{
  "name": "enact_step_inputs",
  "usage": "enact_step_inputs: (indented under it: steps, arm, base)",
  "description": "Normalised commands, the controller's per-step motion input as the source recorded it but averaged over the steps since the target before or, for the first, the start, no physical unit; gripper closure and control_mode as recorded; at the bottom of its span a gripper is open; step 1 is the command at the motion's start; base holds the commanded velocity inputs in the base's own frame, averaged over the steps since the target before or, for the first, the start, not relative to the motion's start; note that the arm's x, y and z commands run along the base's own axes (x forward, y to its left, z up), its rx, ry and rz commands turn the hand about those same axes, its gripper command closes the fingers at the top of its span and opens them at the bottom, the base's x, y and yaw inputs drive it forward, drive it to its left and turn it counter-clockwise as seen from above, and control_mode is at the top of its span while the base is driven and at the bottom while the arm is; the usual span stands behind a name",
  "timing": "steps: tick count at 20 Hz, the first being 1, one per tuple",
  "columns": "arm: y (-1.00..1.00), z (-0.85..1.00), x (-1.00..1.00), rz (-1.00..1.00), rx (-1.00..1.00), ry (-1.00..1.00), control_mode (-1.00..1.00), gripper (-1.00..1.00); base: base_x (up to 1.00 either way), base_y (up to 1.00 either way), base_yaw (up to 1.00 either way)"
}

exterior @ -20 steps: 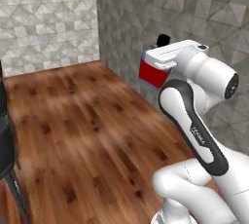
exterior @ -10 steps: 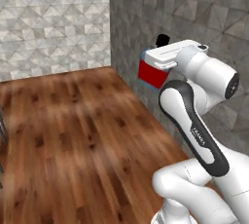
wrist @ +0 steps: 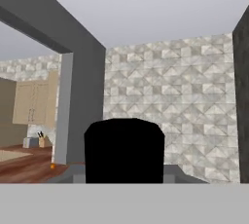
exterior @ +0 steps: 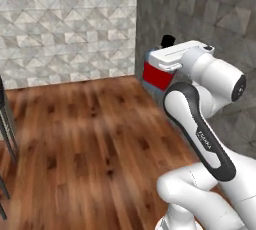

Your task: Open the cabinet directly in front. Then move the liquor and the mug to the dining counter with the candle on it.

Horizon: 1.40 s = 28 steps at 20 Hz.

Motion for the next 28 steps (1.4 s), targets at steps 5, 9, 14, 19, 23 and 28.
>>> enact_step_inputs:
  steps: [5, 9, 14, 19, 23, 28]
  arm:
    - [0.00, 0.00, 0.00, 0.00, 0.00, 0.00, 1.00, 1.00]
    - [0.00, 0.00, 0.00, 0.00, 0.00, 0.00, 1.00, 1.00]
    - [0.00, 0.00, 0.00, 0.00, 0.00, 0.00, 1.00, 1.00]
    - [0.00, 0.00, 0.00, 0.00, 0.00, 0.00, 1.00, 1.00]
    - [0.00, 0.00, 0.00, 0.00, 0.00, 0.00, 1.00, 1.00]
    - [0.00, 0.00, 0.00, 0.00, 0.00, 0.00, 1.00, 1.00]
  base:
    - [1.00, 0.00, 0.30]
    - [1.00, -0.04, 0.53]
    - [0.91, -0.08, 0.76]
    - [0.54, -0.01, 0.85]
    - [0.30, 0.00, 0.89]
    - [0.26, -0.03, 0.87]
